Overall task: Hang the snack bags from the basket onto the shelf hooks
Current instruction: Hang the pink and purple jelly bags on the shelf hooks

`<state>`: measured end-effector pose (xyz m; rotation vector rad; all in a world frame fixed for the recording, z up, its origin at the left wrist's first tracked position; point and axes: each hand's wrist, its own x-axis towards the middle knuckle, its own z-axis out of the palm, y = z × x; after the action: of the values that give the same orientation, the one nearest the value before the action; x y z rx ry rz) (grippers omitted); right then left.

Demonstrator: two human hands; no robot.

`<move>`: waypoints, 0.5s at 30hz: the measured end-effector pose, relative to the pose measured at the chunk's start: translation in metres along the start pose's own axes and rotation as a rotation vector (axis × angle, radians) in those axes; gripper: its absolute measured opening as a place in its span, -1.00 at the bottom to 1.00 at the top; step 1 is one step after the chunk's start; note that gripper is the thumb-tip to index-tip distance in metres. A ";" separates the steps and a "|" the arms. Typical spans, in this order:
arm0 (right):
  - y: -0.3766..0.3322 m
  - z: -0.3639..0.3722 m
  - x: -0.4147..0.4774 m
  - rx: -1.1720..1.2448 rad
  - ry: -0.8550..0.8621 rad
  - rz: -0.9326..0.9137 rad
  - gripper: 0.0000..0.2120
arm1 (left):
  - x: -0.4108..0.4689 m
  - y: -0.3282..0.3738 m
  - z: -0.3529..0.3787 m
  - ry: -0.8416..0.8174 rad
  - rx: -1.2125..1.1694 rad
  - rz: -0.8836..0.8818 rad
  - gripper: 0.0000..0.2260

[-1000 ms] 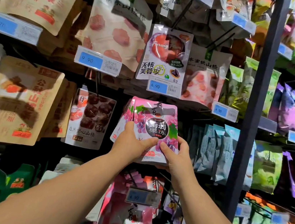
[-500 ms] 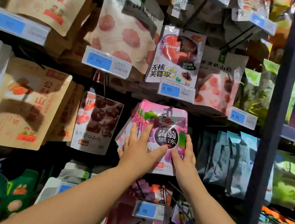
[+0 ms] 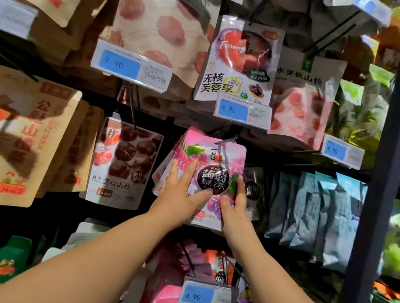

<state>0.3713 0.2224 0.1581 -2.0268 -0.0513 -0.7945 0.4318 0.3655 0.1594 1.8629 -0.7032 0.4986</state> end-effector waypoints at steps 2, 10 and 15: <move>0.005 0.005 0.008 -0.024 -0.008 0.020 -0.42 | 0.006 -0.004 0.000 -0.006 0.010 -0.020 -0.28; 0.013 0.011 0.025 -0.104 -0.041 0.019 -0.41 | 0.025 -0.015 0.004 -0.041 0.030 -0.074 -0.26; 0.012 0.007 0.026 -0.209 -0.070 0.022 -0.42 | 0.021 -0.008 0.006 -0.028 0.078 -0.088 -0.22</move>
<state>0.3998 0.2139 0.1609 -2.2486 0.0156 -0.7402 0.4527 0.3576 0.1645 1.9684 -0.6253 0.4490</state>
